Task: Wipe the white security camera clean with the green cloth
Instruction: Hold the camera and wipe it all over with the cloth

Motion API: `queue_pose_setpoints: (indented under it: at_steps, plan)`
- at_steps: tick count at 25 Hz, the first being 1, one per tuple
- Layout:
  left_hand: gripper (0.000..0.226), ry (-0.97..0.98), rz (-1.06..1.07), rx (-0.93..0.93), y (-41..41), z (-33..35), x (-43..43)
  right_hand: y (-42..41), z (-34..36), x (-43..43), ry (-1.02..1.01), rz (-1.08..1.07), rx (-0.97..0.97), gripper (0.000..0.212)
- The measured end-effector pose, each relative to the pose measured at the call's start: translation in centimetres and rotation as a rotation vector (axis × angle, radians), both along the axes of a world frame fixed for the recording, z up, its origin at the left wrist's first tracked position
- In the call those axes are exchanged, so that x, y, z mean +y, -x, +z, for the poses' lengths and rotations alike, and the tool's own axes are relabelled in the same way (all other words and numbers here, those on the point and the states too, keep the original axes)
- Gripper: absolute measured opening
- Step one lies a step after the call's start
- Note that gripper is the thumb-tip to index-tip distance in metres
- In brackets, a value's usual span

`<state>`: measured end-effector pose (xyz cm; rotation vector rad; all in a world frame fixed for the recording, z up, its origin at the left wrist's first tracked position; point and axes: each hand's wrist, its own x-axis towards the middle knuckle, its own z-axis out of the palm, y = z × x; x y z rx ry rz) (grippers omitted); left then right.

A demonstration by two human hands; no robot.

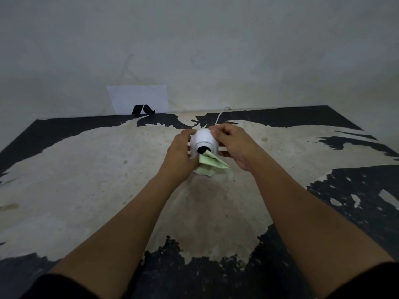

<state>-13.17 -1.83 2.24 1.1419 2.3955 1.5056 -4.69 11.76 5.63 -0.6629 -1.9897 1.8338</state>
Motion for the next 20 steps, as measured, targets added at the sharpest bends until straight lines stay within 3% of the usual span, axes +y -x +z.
queue_pose_setpoints:
  at_steps: [7, 10, 15, 20]
  plan:
    - [0.043, 0.183, -0.104, 0.119, 2.8, 2.5, -1.9, -0.1, -0.1, 0.1, -0.008, 0.027, -0.008, 0.019]
    - [0.033, 0.122, -0.069, 0.089, 1.8, 2.4, -1.4, 0.0, -0.2, 0.1, -0.005, 0.021, 0.001, 0.018]
    - [0.044, 0.042, 0.014, 0.100, -0.1, 0.2, -0.3, 0.0, -0.3, 0.0, -0.005, 0.003, 0.009, 0.015]
    - [0.040, 0.063, -0.015, 0.065, 0.5, 0.7, -1.1, -0.1, -0.3, 0.0, -0.011, 0.005, 0.017, 0.018]
